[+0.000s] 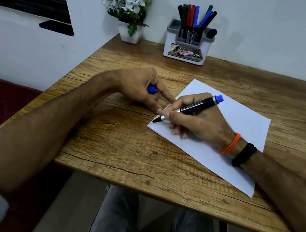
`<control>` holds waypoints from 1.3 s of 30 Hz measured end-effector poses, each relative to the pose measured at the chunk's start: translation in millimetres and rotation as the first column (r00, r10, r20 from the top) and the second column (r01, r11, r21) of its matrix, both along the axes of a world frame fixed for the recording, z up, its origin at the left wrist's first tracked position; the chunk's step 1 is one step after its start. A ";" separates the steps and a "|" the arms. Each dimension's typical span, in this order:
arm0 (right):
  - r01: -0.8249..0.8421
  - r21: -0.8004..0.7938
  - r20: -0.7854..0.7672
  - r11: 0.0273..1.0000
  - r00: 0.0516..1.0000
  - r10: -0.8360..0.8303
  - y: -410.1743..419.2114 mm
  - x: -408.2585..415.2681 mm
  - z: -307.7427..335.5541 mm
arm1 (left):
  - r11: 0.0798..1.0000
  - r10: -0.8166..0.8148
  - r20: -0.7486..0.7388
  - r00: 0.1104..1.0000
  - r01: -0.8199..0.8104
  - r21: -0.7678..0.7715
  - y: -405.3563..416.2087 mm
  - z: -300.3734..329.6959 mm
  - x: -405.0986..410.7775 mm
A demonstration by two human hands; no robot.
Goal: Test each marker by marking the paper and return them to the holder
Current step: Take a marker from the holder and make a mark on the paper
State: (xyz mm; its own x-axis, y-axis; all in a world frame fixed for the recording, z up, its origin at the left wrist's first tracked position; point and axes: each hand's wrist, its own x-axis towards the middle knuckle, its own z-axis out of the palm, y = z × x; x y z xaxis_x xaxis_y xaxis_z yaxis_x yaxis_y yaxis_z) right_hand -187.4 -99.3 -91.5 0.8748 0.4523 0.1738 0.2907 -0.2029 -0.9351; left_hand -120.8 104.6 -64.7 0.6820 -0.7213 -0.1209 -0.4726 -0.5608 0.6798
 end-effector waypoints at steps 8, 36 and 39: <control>0.000 -0.020 0.003 1.000 1.000 0.000 1.1 -2.1 1.2 | 1.000 -0.020 -0.006 1.000 0.020 -0.001 0.1 -0.9 1.0; -0.011 -0.064 -0.002 0.998 1.000 0.011 1.6 -2.2 2.3 | 1.000 0.003 0.011 1.000 -0.003 0.015 -1.7 2.2 -3.6; -0.021 -0.068 -0.004 0.997 1.000 0.021 2.2 -2.7 2.3 | 1.000 0.011 0.012 1.000 -0.012 0.017 -0.9 1.7 -3.7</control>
